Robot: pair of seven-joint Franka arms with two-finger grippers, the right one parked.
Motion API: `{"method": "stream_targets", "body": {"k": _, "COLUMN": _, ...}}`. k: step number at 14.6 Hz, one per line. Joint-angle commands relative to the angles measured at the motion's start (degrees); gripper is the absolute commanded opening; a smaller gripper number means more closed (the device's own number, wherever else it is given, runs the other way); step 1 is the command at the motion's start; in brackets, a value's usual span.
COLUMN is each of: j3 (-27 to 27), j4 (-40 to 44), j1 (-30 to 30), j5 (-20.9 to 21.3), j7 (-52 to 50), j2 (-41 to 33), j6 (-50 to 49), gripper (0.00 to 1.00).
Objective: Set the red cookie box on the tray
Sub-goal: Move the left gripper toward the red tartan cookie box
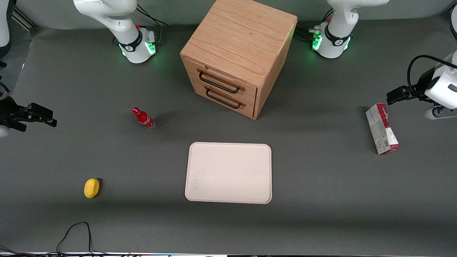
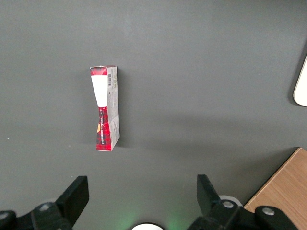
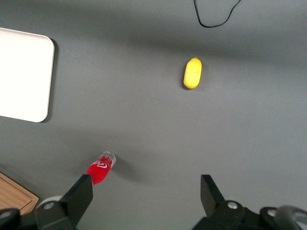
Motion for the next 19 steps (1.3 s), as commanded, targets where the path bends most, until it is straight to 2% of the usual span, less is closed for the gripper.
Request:
{"method": "stream_targets", "body": {"k": 1, "j3": 0.17, "j4": 2.89, "j1": -0.45, "j5": -0.48, "j7": 1.36, "j2": 0.78, "j6": -1.96, "gripper": 1.00}}
{"method": "stream_targets", "body": {"k": 14, "j3": 0.52, "j4": 4.48, "j1": 0.87, "j5": -0.30, "j7": 1.45, "j2": 1.48, "j6": -3.72, "gripper": 1.00}}
{"method": "stream_targets", "body": {"k": 16, "j3": 0.52, "j4": 4.48, "j1": 2.70, "j5": 0.05, "j7": 2.59, "j2": 1.57, "j6": -4.07, "gripper": 1.00}}
{"method": "stream_targets", "body": {"k": 19, "j3": 0.52, "j4": 6.41, "j1": 10.86, "j5": 0.05, "j7": 13.97, "j2": 1.74, "j6": -6.96, "gripper": 1.00}}
